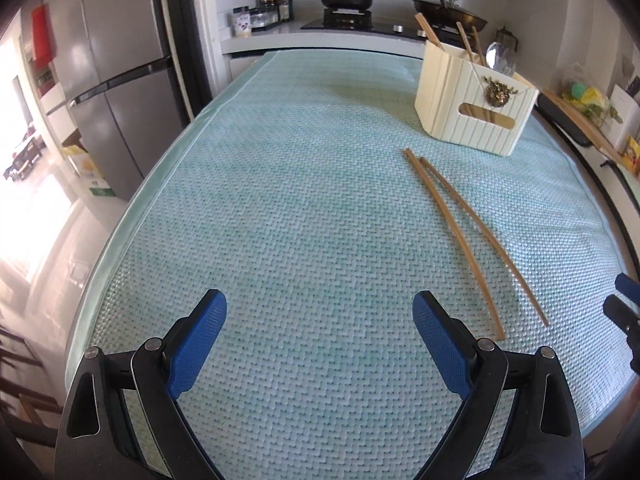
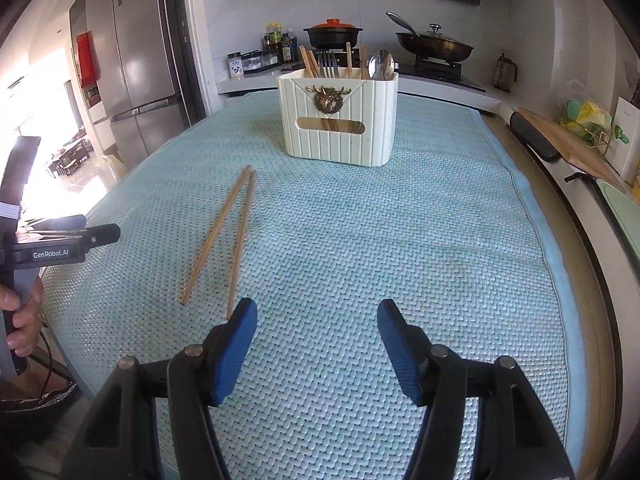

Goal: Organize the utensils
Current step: 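Withdraw both tools back over the last two wooden chopsticks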

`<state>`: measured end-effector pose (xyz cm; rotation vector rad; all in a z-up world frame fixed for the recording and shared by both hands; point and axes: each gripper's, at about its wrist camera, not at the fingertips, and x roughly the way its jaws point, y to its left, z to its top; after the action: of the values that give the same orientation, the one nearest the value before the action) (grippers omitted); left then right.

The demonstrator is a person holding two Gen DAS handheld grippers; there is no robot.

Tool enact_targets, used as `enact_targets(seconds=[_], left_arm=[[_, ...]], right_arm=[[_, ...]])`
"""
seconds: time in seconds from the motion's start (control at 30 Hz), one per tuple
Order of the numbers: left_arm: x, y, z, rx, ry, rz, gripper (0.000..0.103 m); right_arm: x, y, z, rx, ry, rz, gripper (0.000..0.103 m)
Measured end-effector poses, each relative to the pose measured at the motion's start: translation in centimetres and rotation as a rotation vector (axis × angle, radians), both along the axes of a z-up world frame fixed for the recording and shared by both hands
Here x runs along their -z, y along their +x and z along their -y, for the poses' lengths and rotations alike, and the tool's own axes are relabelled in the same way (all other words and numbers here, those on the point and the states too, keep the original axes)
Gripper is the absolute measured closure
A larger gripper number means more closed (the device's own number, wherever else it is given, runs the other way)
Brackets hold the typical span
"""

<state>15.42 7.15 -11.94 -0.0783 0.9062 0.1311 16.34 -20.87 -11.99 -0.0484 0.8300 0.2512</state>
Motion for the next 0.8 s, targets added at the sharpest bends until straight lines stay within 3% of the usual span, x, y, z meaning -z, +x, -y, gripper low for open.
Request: enact_targets(seconds=[0.4, 0.8], left_arm=[[-0.6, -4.3, -5.7, -0.163, -0.045, 0.011, 0.008], [-3.3, -4.9, -4.8, -0.129, -0.077, 0.070, 0.008]], right_arm=[[0.2, -0.6, 2.2, 0.039, 0.061, 0.011, 0.039], [-1.5, -2.4, 2.7, -0.004, 0.069, 0.066, 0.039]])
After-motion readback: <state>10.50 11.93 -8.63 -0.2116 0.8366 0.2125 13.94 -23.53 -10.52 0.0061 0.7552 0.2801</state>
